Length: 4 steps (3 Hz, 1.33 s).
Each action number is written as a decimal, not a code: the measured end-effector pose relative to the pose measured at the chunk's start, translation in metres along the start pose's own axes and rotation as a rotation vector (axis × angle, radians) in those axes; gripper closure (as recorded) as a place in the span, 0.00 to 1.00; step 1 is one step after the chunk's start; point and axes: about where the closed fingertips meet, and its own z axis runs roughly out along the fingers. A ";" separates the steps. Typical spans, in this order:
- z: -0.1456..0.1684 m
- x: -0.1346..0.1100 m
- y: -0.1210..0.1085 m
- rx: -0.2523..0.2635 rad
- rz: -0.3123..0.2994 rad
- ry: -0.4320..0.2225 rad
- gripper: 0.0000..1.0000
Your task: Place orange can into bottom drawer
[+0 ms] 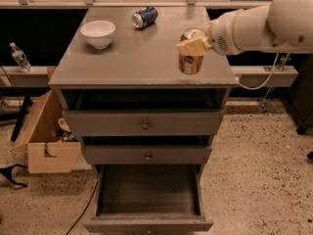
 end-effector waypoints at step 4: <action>-0.030 0.023 0.068 -0.109 -0.082 0.044 1.00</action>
Offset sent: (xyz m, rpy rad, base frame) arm -0.0315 -0.0034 0.0063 -0.0361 -0.0044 0.0450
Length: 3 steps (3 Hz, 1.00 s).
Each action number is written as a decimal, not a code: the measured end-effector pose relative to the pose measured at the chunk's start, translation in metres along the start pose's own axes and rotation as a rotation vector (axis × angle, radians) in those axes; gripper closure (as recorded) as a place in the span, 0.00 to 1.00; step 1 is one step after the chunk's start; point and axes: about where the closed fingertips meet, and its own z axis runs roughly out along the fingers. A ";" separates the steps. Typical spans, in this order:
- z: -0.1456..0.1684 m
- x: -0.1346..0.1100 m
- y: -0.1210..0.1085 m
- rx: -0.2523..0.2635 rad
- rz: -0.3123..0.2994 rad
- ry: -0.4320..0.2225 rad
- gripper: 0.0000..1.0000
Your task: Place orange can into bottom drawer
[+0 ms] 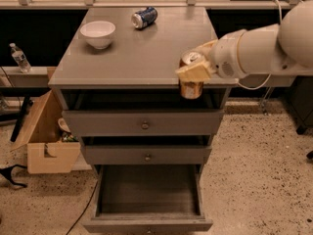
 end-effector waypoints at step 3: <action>0.064 0.107 0.120 -0.138 0.105 0.081 1.00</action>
Offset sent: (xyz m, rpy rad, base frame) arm -0.0978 0.0641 -0.2324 0.0361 0.2897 0.0303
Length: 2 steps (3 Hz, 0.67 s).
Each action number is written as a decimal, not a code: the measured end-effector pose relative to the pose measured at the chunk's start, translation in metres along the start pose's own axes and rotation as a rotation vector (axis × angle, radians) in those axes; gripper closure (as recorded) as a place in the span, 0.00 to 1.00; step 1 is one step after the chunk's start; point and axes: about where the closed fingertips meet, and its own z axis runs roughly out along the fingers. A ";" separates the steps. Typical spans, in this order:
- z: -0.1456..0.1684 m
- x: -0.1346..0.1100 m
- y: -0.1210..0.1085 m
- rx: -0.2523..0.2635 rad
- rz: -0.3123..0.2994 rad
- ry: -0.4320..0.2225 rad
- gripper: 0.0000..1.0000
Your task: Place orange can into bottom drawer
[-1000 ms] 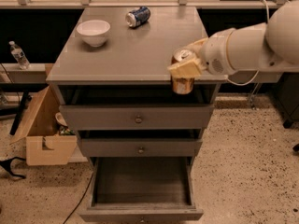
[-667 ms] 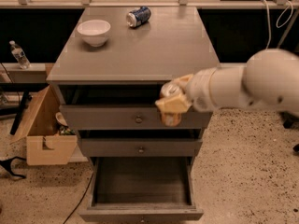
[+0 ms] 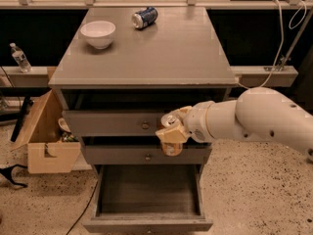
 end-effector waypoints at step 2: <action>0.075 0.076 0.000 -0.047 0.033 -0.065 1.00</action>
Offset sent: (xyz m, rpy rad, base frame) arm 0.0317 0.0082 -0.2278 0.2192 0.0341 0.0622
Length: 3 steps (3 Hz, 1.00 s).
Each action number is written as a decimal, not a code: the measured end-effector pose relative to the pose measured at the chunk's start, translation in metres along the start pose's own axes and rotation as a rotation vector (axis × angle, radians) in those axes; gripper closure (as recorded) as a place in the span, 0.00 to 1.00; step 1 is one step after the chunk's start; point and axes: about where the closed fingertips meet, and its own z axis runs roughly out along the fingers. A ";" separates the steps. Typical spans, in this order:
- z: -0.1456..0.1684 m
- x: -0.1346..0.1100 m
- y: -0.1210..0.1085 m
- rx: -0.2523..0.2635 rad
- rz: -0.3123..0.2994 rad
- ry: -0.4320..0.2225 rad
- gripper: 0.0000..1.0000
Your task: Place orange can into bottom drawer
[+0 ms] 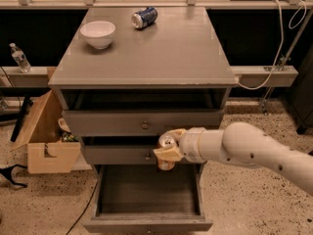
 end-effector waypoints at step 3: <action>0.066 0.075 0.003 -0.086 0.044 -0.096 1.00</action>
Offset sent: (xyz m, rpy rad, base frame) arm 0.0129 0.0042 -0.0571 0.0712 -0.0245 0.0396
